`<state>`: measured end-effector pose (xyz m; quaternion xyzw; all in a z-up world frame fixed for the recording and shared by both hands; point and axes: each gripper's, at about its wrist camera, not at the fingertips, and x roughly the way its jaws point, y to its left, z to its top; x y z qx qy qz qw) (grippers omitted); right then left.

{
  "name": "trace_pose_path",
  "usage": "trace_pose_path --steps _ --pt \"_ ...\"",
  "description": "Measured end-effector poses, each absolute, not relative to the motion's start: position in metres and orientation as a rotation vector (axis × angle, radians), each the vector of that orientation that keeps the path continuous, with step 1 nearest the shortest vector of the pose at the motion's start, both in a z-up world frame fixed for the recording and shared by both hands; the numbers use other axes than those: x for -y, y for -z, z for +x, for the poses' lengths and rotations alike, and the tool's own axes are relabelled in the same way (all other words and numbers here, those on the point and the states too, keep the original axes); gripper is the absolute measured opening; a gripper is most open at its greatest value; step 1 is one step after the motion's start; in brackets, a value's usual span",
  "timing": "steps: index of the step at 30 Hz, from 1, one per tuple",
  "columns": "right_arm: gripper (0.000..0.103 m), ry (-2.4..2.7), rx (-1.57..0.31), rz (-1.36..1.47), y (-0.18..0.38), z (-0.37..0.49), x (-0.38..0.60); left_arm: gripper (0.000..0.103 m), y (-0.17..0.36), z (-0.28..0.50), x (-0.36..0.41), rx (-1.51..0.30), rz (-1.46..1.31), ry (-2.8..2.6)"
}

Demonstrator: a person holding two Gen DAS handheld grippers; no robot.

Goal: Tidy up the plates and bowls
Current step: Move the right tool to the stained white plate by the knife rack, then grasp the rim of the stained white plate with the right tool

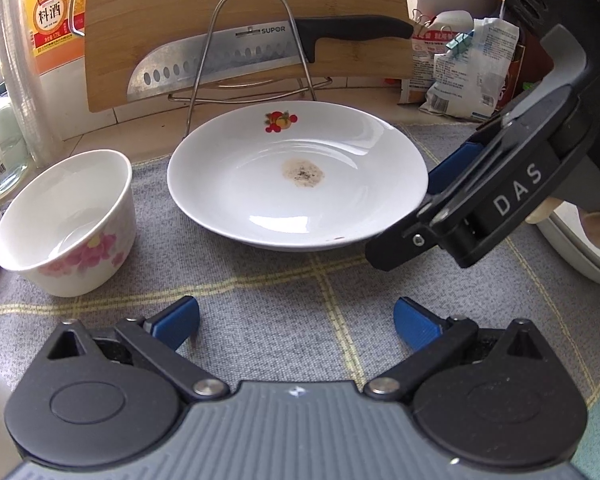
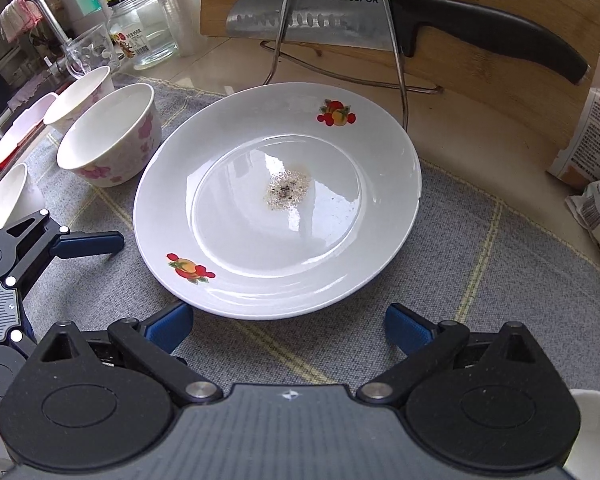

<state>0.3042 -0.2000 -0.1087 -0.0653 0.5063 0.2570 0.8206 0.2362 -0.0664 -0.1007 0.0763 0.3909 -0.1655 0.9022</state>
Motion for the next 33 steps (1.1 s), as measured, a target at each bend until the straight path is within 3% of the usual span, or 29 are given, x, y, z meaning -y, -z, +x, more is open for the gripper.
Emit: trace_pose_path --steps 8,24,33 --pt "0.103 -0.612 -1.080 -0.210 0.109 0.311 0.198 0.103 0.101 0.239 0.067 -0.804 0.156 0.340" --pt "0.103 -0.741 -1.143 0.016 0.105 0.335 0.231 0.103 0.102 0.250 0.069 -0.793 0.157 0.348" --pt "0.103 -0.760 -1.111 -0.005 0.107 0.367 0.218 0.103 0.102 0.259 0.069 -0.795 0.152 0.341"
